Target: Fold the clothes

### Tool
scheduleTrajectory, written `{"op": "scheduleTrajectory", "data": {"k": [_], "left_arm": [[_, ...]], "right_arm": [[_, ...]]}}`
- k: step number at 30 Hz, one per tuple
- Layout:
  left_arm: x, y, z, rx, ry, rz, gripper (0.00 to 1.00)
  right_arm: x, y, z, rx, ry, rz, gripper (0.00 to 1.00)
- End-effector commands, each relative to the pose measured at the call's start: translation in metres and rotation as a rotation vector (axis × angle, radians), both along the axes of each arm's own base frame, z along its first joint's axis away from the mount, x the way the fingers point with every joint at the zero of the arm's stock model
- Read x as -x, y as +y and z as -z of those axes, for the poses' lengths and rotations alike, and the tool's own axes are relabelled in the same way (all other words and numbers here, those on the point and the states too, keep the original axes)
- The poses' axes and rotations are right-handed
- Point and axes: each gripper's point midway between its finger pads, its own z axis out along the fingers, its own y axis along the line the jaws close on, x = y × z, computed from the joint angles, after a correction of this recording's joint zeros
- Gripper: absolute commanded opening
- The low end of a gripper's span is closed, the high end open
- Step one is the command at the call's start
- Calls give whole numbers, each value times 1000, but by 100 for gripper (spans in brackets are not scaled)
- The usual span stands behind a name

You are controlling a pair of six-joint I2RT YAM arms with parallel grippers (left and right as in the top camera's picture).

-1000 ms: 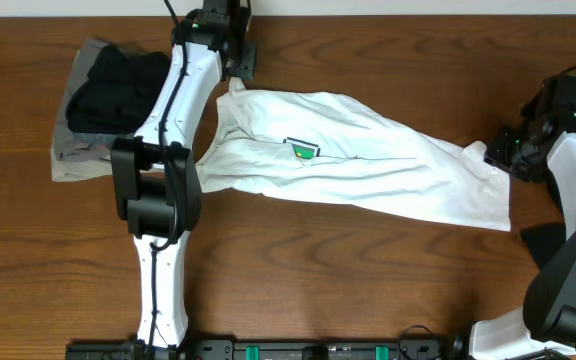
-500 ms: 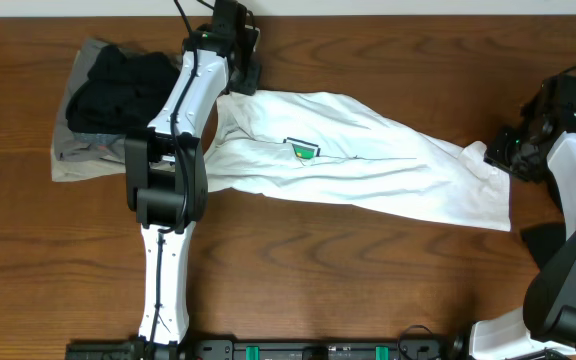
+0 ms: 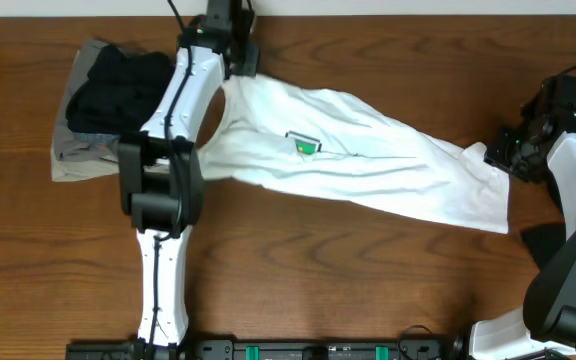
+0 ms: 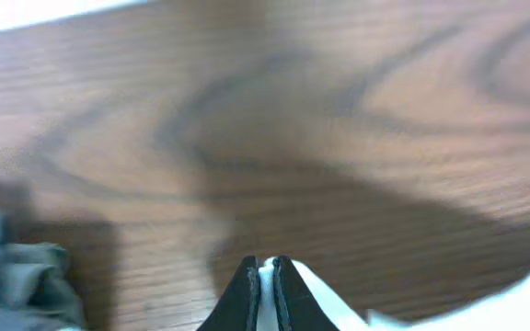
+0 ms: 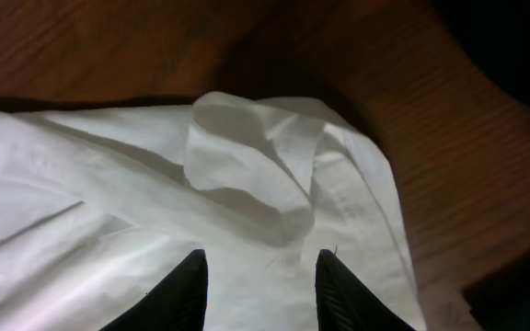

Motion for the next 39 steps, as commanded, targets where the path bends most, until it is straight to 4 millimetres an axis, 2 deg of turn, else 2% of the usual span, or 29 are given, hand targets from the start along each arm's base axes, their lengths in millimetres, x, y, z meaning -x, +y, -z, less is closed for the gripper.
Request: {"op": "scheduleTrajectory", "data": {"k": [1, 7, 10, 14, 15, 16, 17, 19, 20, 21, 24, 26, 28, 30, 31, 34, 39], "left_arm": [[-6, 5, -63, 41, -114, -35, 6], [8, 5, -49, 23, -38, -33, 6], [16, 14, -43, -14, 0, -56, 6], [35, 22, -29, -52, 96, -75, 6], [40, 23, -26, -57, 114, -74, 17], [42, 23, -25, -60, 126, -74, 34], [43, 23, -25, -61, 128, -74, 42], [41, 27, -27, -74, 116, -85, 51], [40, 28, -29, -80, 109, -89, 62], [40, 28, -30, -78, 106, -89, 64], [42, 28, -38, -76, 100, -89, 64], [49, 24, -42, -69, 115, -77, 64], [61, 16, -42, -52, 156, -54, 57], [78, 5, -35, -19, 233, -17, 43], [87, -1, -28, -5, 276, 0, 38], [111, -13, -1, 8, 393, 35, 31], [140, -24, 39, -14, 516, 64, 25]], "right_arm": [[2, -5, 1, 15, 5, 4, 36], [2, -5, 1, 15, 6, 3, 36], [2, -5, 1, 15, 6, 3, 36], [2, -5, 1, 14, 8, 3, 37], [3, -5, 1, 14, 8, 3, 36], [3, -5, 1, 14, 9, 3, 37], [3, -5, 1, 14, 9, 3, 36], [3, -5, 1, 14, 8, 4, 36], [3, -5, 1, 14, 8, 3, 36], [3, -5, 1, 14, 8, 3, 37], [0, -1, 0, -7, -4, -10, 37], [-4, 8, -1, -50, -29, -61, 30], [-7, 18, -1, -91, -48, -92, 21], [-6, 21, 5, -92, -45, -96, 18], [-4, 22, 9, -93, -43, -97, 17], [2, 24, 25, -112, -29, -48, 9], [9, 39, 44, -196, -40, -37, 8]]}}
